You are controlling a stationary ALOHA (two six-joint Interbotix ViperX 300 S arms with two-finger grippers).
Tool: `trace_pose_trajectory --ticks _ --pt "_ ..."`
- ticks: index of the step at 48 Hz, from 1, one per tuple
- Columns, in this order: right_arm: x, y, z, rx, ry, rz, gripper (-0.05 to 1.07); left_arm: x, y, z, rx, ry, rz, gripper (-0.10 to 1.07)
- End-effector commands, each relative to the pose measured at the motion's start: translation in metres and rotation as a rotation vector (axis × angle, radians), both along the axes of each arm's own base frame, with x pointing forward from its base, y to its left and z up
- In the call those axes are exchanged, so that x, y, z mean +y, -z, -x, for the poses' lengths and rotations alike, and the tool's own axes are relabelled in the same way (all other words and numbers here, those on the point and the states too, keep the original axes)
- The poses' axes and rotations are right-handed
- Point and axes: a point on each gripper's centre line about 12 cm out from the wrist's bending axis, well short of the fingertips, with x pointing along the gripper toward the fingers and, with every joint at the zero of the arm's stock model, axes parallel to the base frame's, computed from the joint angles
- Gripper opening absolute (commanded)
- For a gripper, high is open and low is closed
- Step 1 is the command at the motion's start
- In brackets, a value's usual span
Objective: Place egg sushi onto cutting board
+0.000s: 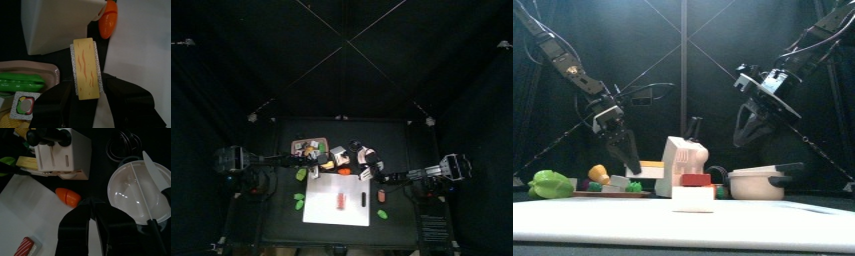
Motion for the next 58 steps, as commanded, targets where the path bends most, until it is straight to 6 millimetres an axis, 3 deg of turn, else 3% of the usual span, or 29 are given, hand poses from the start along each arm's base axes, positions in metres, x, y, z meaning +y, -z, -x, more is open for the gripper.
trace_pose_trajectory --ticks 1,23,49,58 --pt "0.002 -0.012 -0.004 -0.038 -0.007 0.0 0.52 0.002 -0.013 -0.006 -0.051 -0.002 -0.012 0.58" --pt "0.004 -0.01 -0.004 -0.032 -0.009 -0.004 0.52 -0.011 -0.025 0.001 -0.076 0.006 0.013 0.58" --pt "0.006 -0.01 -0.005 -0.031 -0.015 -0.005 0.52 -0.04 -0.039 -0.012 -0.158 -0.335 0.498 0.58" --pt "0.008 -0.009 -0.005 -0.03 -0.021 -0.005 0.52 -0.046 -0.035 -0.011 -0.154 -0.381 0.566 0.58"
